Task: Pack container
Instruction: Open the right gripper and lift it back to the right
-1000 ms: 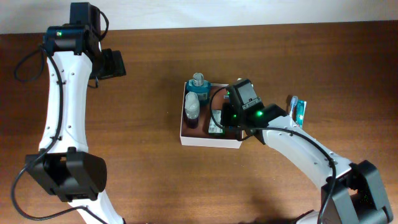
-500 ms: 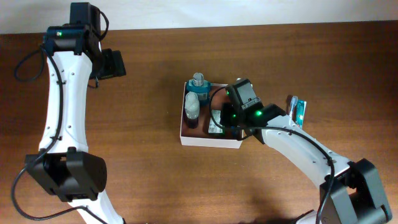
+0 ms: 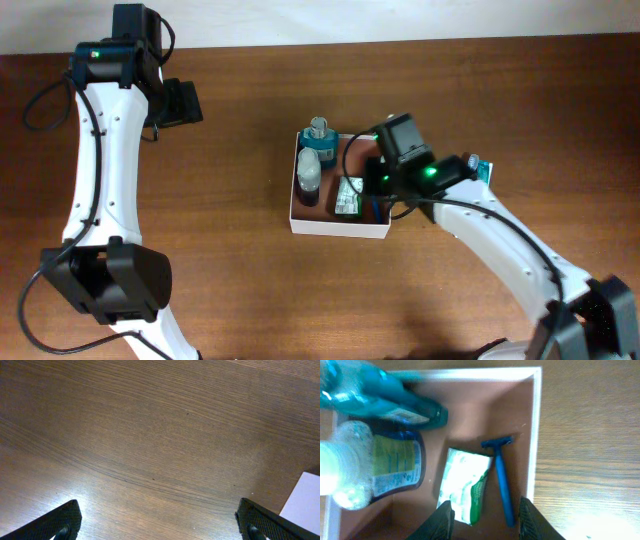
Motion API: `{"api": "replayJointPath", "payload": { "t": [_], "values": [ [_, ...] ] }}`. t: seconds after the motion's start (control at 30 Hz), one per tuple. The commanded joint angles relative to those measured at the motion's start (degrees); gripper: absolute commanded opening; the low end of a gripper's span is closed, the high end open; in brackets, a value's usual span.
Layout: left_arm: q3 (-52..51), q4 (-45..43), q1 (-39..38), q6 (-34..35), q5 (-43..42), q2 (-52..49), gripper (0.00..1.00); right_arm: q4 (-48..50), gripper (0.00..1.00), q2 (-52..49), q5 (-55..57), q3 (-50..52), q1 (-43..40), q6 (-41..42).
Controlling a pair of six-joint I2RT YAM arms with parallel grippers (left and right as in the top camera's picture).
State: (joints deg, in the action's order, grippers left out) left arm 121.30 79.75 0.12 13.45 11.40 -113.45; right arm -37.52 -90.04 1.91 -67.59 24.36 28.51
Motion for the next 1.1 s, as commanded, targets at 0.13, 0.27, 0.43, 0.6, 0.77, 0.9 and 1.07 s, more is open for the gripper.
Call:
{"api": "replayJointPath", "payload": {
  "t": [0.13, 0.27, 0.43, 0.6, 0.77, 0.9, 1.07],
  "values": [
    [0.79, 0.02, -0.11, -0.26, 0.44, 1.55, 0.99, -6.08, 0.36, 2.36, 1.62, -1.99, -8.26, -1.29],
    [0.79, 0.02, -0.11, -0.26, 0.44, 1.55, 0.99, -9.66, 0.36, 2.36, 1.6, -1.97, -13.55, -1.57],
    [0.79, 0.02, -0.11, -0.26, 0.44, 1.55, 0.99, -12.59, 0.37, 2.14, 1.64, -1.95, -18.01, -6.36],
    [0.79, 0.02, -0.11, -0.26, 0.44, 1.55, 0.99, -12.46, 0.45, 1.36, 3.41, -1.92, -19.5, -10.54],
    [0.79, 0.02, -0.11, -0.26, 0.44, 1.55, 0.99, -11.93, 0.46, 0.15, 6.03, -1.77, -20.72, -10.51],
    [0.79, 0.02, -0.11, -0.26, 0.44, 1.55, 0.99, -11.26, 0.46, -1.31, 6.12, -1.73, -21.86, -10.51],
    [0.79, 0.02, -0.11, -0.26, 0.44, 1.55, 0.99, -9.99, 0.46, -4.17, 6.14, -1.57, -23.39, -10.54]
  ]
}}
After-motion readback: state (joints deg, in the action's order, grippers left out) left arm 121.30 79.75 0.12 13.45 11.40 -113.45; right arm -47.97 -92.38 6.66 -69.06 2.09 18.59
